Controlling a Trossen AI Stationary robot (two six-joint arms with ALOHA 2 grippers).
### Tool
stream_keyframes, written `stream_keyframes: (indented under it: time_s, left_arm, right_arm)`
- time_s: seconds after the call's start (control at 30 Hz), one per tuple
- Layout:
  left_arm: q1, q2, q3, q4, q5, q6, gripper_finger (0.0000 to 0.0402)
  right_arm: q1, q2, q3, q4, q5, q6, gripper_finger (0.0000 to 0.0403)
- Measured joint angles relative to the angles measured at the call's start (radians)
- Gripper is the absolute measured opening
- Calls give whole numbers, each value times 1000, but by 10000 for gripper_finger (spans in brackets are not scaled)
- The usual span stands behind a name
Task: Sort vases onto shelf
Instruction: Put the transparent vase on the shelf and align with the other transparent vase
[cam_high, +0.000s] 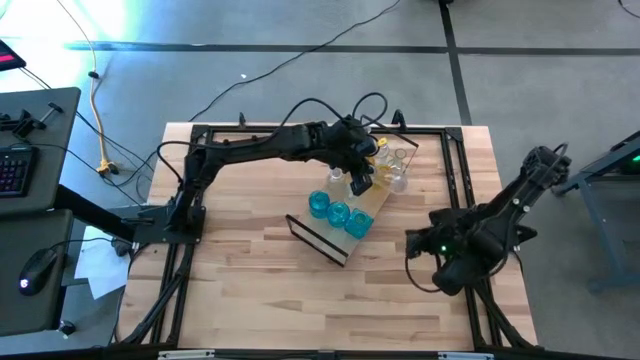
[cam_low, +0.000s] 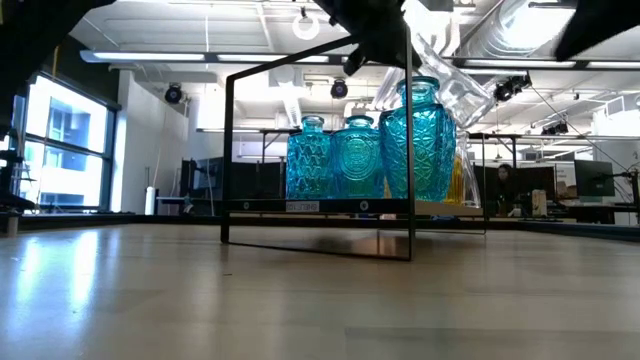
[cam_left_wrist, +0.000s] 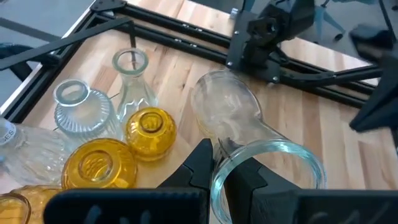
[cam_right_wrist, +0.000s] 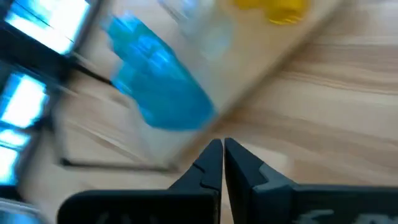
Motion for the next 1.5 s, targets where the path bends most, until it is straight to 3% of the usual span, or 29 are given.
stream_keyframes:
  time_s: [0.13,0.23,0.83,1.2,1.5]
  left_arm:
    - [-1,1,0,1,1,0,12]
    - [-1,1,0,-10,2,0,12]
    - [1,76,0,-87,30,-8,12]
    - [-10,80,-1,-95,38,-12,12]
    - [-9,80,-1,-118,38,-11,12]
  right_arm:
    - [-17,-89,-151,217,195,0,0]
    - [-35,-137,-233,281,252,15,0]
    - [-110,-245,-404,447,271,9,0]
    - [-237,-247,-404,474,140,-120,0]
    - [-424,-247,-403,646,-41,-450,0]
